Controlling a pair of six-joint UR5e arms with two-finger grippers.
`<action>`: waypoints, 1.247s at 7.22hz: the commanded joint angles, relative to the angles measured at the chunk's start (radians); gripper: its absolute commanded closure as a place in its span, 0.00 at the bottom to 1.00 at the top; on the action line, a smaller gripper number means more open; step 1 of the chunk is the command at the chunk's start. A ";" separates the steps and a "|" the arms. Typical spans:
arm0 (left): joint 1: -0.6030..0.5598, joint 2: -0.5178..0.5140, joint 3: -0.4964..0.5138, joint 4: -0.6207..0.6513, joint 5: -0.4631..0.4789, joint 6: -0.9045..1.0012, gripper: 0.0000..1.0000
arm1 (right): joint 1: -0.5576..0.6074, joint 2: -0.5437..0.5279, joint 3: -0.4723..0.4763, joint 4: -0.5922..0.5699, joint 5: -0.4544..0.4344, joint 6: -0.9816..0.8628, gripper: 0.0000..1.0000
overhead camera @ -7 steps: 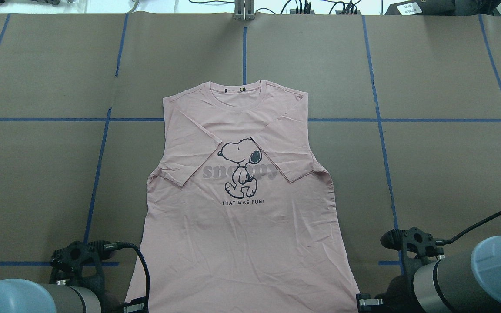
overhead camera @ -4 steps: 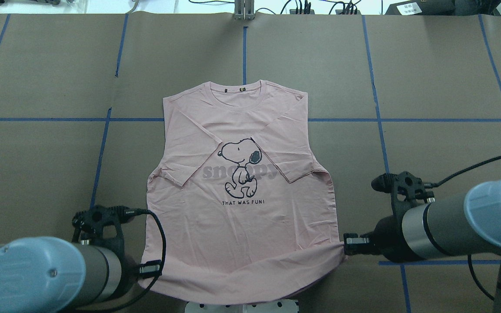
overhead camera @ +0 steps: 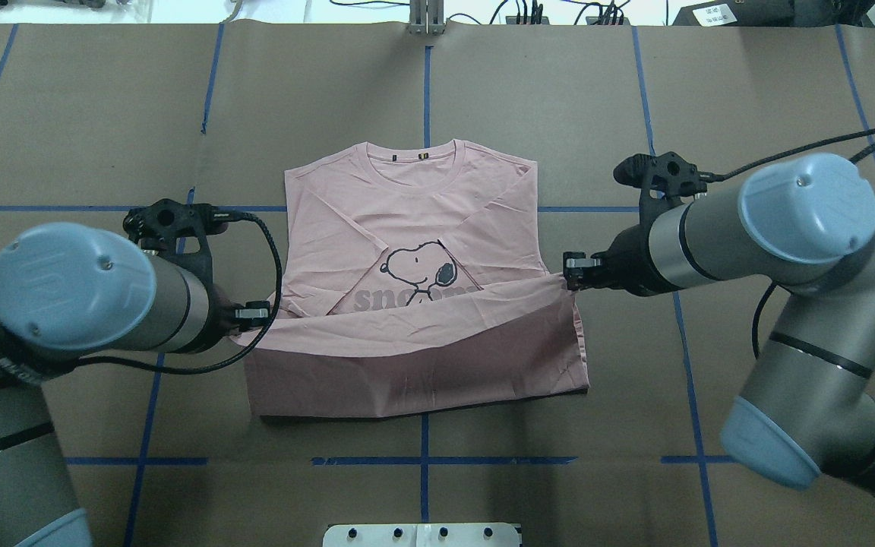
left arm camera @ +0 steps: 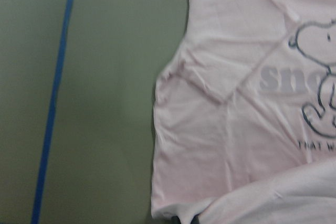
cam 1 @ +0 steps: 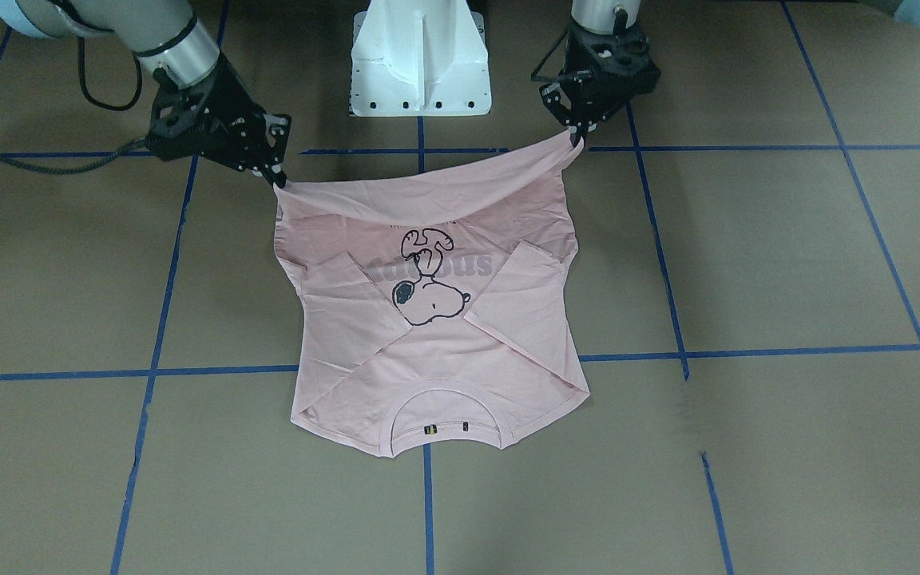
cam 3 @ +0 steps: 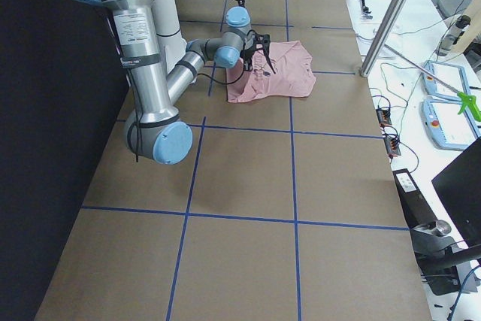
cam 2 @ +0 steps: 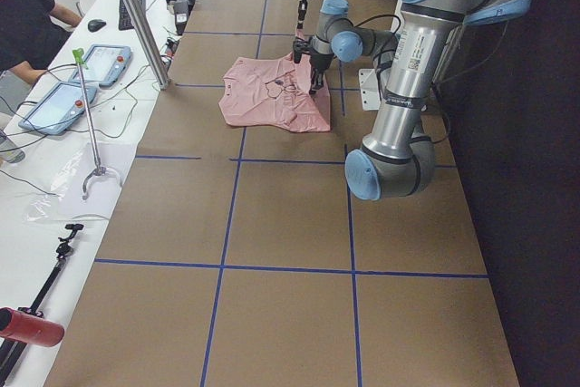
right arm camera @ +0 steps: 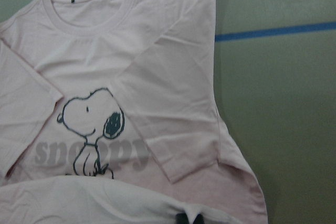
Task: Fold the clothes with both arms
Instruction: 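Carry the hem with both grippers toward the collar, folding the shirt in half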
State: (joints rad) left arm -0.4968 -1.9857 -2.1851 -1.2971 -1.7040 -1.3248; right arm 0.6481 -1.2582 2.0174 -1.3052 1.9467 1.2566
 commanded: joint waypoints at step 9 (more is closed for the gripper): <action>-0.232 -0.180 0.639 -0.476 -0.005 0.102 1.00 | 0.165 0.368 -0.663 0.215 -0.006 -0.059 1.00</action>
State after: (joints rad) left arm -0.7278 -2.1517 -1.5859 -1.7460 -1.7085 -1.2196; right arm 0.8134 -0.9115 1.3906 -1.1004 1.9431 1.1994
